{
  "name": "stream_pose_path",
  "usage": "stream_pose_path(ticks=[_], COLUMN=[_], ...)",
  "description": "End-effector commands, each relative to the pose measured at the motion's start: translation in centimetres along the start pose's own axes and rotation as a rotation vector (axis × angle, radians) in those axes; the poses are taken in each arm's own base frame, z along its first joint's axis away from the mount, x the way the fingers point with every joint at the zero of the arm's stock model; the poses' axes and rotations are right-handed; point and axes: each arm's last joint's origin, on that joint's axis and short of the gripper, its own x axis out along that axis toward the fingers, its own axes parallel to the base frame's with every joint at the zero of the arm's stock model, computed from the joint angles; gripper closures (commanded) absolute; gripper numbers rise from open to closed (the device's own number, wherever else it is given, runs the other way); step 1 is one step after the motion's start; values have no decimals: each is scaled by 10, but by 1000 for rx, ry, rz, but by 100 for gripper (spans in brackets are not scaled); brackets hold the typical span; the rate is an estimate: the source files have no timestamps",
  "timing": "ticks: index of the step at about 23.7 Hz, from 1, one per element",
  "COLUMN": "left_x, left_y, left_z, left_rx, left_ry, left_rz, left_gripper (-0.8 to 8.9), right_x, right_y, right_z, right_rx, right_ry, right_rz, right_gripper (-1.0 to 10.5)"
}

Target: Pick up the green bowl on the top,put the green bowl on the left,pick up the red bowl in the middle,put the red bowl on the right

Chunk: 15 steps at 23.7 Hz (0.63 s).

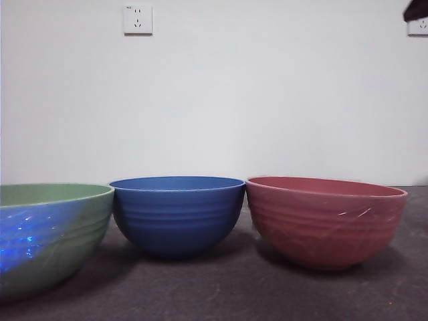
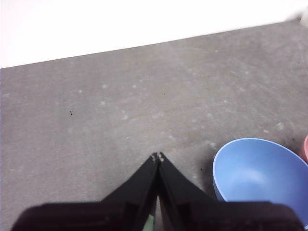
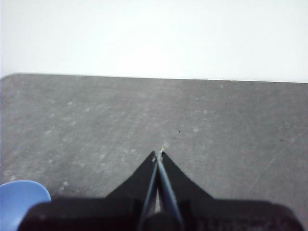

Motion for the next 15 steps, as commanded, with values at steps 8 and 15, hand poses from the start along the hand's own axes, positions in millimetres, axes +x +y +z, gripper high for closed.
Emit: stream_pose_path(ticks=[8, 15], left_x=[2, 4], left_y=[1, 0], left_z=[-13, -14], left_rx=[-7, -5], left_ry=[67, 84], left_rz=[5, 2], left_gripper=[817, 817], right_x=[0, 0], right_y=[-1, -1], right_z=[-14, -15], right_rx=[51, 51], right_ry=[64, 70], right_rz=[-28, -29], right_gripper=[962, 962])
